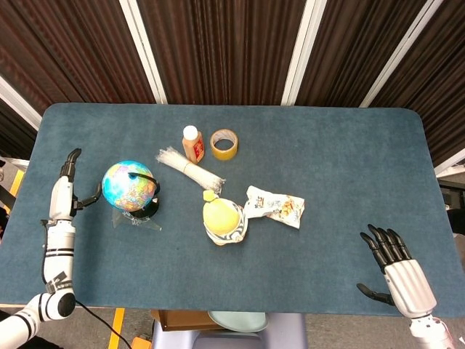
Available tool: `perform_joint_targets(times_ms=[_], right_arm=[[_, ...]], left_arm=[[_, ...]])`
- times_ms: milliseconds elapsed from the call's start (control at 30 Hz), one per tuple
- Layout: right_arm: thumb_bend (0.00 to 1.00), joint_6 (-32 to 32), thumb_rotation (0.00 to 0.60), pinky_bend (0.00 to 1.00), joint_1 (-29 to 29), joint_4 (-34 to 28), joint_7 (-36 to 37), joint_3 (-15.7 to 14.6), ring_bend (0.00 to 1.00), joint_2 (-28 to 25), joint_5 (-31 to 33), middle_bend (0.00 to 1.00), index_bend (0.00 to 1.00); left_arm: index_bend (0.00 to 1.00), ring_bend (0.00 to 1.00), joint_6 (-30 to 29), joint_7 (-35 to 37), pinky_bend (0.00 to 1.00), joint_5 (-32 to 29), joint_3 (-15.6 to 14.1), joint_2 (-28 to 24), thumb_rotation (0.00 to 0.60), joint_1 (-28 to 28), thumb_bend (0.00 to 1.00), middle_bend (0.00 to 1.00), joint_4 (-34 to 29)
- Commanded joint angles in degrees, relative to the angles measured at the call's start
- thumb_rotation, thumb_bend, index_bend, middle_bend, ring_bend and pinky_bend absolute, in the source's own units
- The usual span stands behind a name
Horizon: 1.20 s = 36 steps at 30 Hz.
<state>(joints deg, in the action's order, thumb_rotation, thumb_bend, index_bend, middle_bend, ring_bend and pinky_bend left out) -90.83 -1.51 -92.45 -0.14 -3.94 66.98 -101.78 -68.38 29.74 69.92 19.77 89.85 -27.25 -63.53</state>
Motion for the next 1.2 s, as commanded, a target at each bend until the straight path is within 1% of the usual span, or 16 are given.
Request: perform_joint_targets(times_ms=[33, 167, 433, 533, 633, 733, 867, 933, 1033, 1133, 1167, 1200], right_arm=[[0.12, -0.1, 0.600, 0.00, 0.0, 0.0, -0.1, 0.1, 0.00, 0.0, 0.1, 0.00, 0.00], [0.12, -0.1, 0.600, 0.00, 0.0, 0.0, -0.2, 0.3, 0.00, 0.1, 0.5, 0.00, 0.00], [0.12, 0.3, 0.600, 0.00, -0.1, 0.0, -0.4, 0.6, 0.00, 0.2, 1.1, 0.00, 0.00], [0.12, 0.4, 0.600, 0.00, -0.1, 0.0, -0.5, 0.6, 0.00, 0.2, 1.0, 0.00, 0.00], [0.12, 0.5, 0.600, 0.00, -0.1, 0.0, -0.7, 0.5, 0.00, 0.3, 0.9, 0.00, 0.00], [0.12, 0.6, 0.600, 0.00, -0.2, -0.1, -0.8, 0.5, 0.00, 0.4, 0.9, 0.00, 0.00], [0.12, 0.7, 0.600, 0.00, -0.2, -0.1, -0.9, 0.4, 0.00, 0.3, 0.9, 0.00, 0.00], [0.12, 0.9, 0.600, 0.00, -0.3, -0.1, -0.8, 0.4, 0.00, 0.4, 1.0, 0.00, 0.00], [0.12, 1.5, 0.600, 0.00, -0.5, -0.2, -1.0, 0.3, 0.00, 0.3, 1.1, 0.00, 0.00], [0.12, 2.4, 0.600, 0.00, -0.8, -0.4, -1.5, 0.2, 0.00, 0.4, 1.3, 0.00, 0.00], [0.12, 2.8, 0.600, 0.00, -0.9, -0.5, -1.7, 0.2, 0.00, 0.5, 1.4, 0.00, 0.00], [0.12, 3.1, 0.600, 0.00, -1.0, -0.5, -1.8, 0.1, 0.00, 0.6, 1.5, 0.00, 0.00]], left_arm=[[0.00, 0.00, 0.7, 0.5, 0.00, -0.2, 0.2, 0.5, 0.575, -0.6, 0.29, 0.00, 1.2], [0.00, 0.00, 3.6, 1.8, 0.00, -1.5, 1.4, 1.9, 0.574, -2.5, 0.29, 0.00, 4.4], [0.00, 0.00, 5.9, 3.4, 0.00, -3.0, 2.8, 4.1, 0.574, -4.6, 0.30, 0.00, 11.4], [0.00, 0.00, 6.5, 4.0, 0.00, -3.3, 2.8, 4.2, 0.574, -4.6, 0.31, 0.00, 12.9], [0.00, 0.00, 7.1, 5.2, 0.00, -2.7, 2.1, 4.0, 0.574, -4.3, 0.33, 0.00, 14.0], [0.00, 0.00, 7.7, 6.1, 0.00, -1.0, 0.1, 3.1, 0.576, -3.5, 0.36, 0.00, 14.9], [0.00, 0.00, 3.9, 7.4, 0.00, 1.5, -1.9, 2.4, 0.579, -1.2, 0.37, 0.00, 16.1], [0.00, 0.00, 2.7, 8.9, 0.00, 3.0, -3.4, 1.0, 0.583, 0.5, 0.37, 0.00, 15.3], [0.00, 0.00, 2.7, 12.0, 0.00, 5.8, -6.7, -3.0, 0.590, 3.1, 0.38, 0.00, 10.9], [0.00, 0.00, -0.5, 11.9, 0.00, 11.5, -12.2, -8.9, 0.600, 6.7, 0.39, 0.00, 3.4], [0.00, 0.00, -2.3, 10.7, 0.00, 14.3, -14.7, -11.4, 0.600, 8.2, 0.39, 0.00, 0.2], [0.00, 0.00, -3.6, 9.2, 0.00, 16.3, -16.5, -13.2, 0.600, 9.1, 0.39, 0.00, -2.2]])
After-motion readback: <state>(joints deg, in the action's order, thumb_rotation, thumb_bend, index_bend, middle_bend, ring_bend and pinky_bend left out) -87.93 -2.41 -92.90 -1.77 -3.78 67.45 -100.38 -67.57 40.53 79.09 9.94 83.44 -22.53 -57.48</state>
